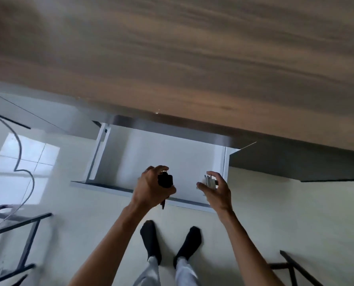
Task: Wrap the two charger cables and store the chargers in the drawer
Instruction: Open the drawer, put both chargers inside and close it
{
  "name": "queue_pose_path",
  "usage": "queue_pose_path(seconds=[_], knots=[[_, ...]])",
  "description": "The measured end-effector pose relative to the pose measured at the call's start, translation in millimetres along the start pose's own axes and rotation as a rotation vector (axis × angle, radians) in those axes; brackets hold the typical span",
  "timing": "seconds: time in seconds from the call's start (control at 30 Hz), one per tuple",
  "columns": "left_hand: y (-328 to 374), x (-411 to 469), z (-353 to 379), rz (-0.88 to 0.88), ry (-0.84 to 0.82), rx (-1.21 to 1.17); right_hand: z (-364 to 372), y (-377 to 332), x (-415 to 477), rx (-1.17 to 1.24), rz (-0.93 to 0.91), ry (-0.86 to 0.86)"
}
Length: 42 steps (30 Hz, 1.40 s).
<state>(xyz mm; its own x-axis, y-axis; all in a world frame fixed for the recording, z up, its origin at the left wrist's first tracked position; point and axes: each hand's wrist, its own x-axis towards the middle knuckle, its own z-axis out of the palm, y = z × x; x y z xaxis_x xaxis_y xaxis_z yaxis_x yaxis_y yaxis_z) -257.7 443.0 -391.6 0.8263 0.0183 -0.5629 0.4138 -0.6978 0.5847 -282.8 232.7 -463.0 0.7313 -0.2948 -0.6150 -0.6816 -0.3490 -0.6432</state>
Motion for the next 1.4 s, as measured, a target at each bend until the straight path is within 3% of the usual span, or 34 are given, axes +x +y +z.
queue_pose_path(seconds=[0.27, 0.67, 1.03, 1.17, 1.4], knots=[[-53, 78, 50, 0.03, 0.001, 0.06, 57, 70, 88, -0.39, -0.012, -0.042], [-96, 110, 76, -0.004, -0.052, 0.189, 99, 93, 120, -0.653, -0.094, -0.036], [-91, 147, 120, 0.036, -0.159, 0.39, 51, 78, 75, -0.376, -0.123, 0.115], [-102, 154, 139, 0.02, -0.253, 0.406, 46, 82, 60, -0.302, -0.101, 0.067], [-106, 145, 121, 0.033, -0.176, 0.311, 50, 78, 38, -0.155, -0.128, 0.089]])
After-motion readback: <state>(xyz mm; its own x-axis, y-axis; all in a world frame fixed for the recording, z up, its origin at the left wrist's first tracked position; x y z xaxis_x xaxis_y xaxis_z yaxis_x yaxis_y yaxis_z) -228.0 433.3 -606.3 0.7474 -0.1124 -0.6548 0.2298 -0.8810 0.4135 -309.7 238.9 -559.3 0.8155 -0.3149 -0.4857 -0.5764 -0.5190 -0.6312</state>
